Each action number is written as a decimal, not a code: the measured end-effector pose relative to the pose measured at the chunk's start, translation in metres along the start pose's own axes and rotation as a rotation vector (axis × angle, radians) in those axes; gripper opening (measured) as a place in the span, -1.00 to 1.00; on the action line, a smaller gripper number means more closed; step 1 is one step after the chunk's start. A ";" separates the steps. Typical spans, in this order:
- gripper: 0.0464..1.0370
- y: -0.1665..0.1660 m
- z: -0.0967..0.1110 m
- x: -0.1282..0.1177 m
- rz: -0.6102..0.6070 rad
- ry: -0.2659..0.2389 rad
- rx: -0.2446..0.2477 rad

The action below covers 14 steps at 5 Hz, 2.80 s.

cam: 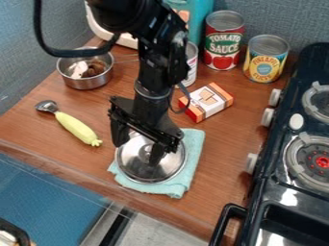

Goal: Cover silver bowl

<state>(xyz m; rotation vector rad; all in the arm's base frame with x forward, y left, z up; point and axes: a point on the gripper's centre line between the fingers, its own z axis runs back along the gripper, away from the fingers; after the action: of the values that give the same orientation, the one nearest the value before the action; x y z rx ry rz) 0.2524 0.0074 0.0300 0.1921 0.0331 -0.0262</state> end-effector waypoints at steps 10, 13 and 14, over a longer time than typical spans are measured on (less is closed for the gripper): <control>-0.56 0.029 0.058 0.016 0.082 -0.042 -0.127; -0.56 0.101 0.073 0.074 0.239 -0.054 -0.152; -0.56 0.121 0.064 0.088 0.297 -0.037 -0.151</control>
<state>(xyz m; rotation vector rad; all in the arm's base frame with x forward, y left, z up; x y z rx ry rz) 0.3460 0.1118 0.1122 0.0436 -0.0305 0.2678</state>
